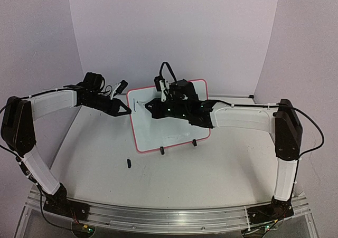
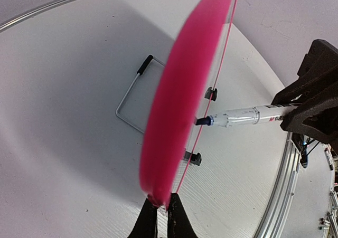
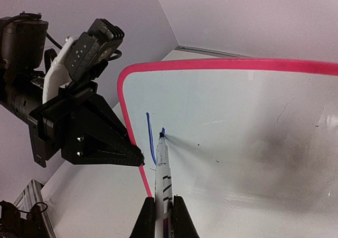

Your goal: Write a sentence on the whiteboard

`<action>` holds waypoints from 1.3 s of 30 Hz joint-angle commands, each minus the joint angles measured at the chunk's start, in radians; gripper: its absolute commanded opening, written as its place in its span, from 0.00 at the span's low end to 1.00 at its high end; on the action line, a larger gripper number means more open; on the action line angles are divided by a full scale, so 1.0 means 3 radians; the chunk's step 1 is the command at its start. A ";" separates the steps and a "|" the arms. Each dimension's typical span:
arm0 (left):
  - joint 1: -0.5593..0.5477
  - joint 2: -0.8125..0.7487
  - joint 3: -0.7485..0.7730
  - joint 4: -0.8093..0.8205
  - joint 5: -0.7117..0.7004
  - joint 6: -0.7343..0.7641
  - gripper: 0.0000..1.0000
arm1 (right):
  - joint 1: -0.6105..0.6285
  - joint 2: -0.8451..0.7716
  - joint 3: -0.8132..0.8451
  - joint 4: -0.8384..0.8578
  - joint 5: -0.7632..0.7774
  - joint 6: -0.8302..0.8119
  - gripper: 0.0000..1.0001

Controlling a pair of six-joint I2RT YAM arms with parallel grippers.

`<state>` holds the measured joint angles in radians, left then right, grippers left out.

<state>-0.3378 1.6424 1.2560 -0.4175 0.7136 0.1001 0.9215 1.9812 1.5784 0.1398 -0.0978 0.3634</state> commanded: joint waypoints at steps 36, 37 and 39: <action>-0.0081 0.0013 0.0038 -0.0074 -0.0164 0.0114 0.00 | -0.0011 -0.0260 -0.0283 0.0148 -0.0030 0.0017 0.00; -0.0081 0.0016 0.0034 -0.0074 -0.0164 0.0112 0.00 | -0.0011 -0.0322 -0.0323 0.0197 -0.0087 0.0016 0.00; -0.0081 0.0014 0.0032 -0.0076 -0.0168 0.0114 0.00 | -0.0012 -0.0398 -0.0415 0.0280 -0.0141 0.0012 0.00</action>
<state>-0.3397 1.6424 1.2560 -0.4175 0.7052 0.1020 0.9215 1.9560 1.4952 0.1581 -0.1207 0.3649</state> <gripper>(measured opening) 0.036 0.067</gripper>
